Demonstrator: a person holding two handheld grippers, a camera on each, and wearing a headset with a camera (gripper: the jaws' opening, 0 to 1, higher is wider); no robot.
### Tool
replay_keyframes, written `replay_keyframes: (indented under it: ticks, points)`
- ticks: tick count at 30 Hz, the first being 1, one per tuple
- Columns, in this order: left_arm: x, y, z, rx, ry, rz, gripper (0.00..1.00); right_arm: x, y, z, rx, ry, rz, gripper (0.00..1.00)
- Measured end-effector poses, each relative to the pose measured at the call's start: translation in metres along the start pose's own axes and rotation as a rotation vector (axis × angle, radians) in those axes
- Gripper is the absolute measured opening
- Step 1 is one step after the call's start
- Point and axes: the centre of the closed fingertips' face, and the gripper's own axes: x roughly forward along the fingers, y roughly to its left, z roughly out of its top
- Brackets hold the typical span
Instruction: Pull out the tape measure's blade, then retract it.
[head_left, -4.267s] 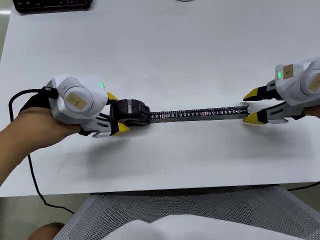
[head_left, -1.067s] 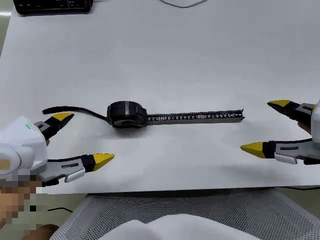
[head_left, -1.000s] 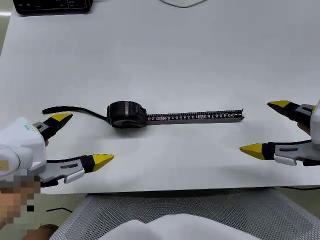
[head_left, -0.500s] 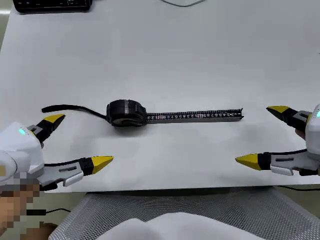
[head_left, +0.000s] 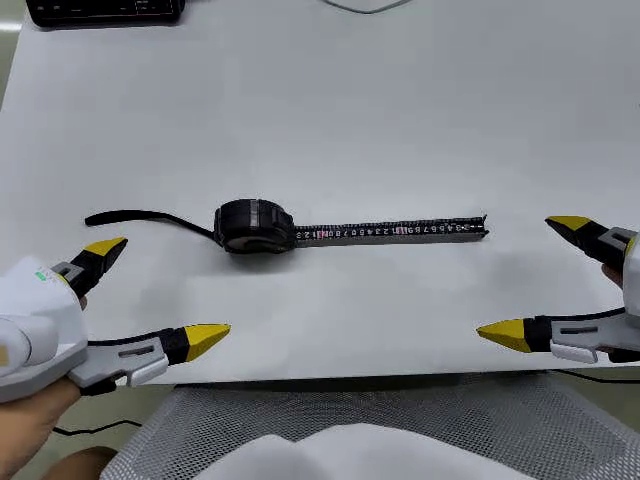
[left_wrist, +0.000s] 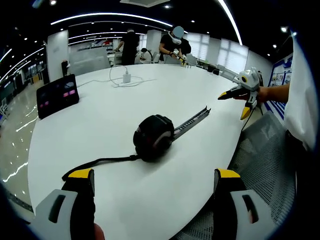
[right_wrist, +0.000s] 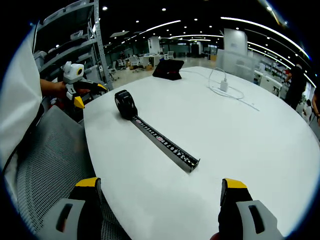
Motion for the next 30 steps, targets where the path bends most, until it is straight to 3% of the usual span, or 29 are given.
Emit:
replay_keyframes:
  ticks: [30]
  points:
    - [-0.0047, 0.0032, -0.0020, -0.020, 0.000, 0.007, 0.97, -0.0030, -0.0016, 0.0010, -0.005, -0.001, -0.009, 0.99]
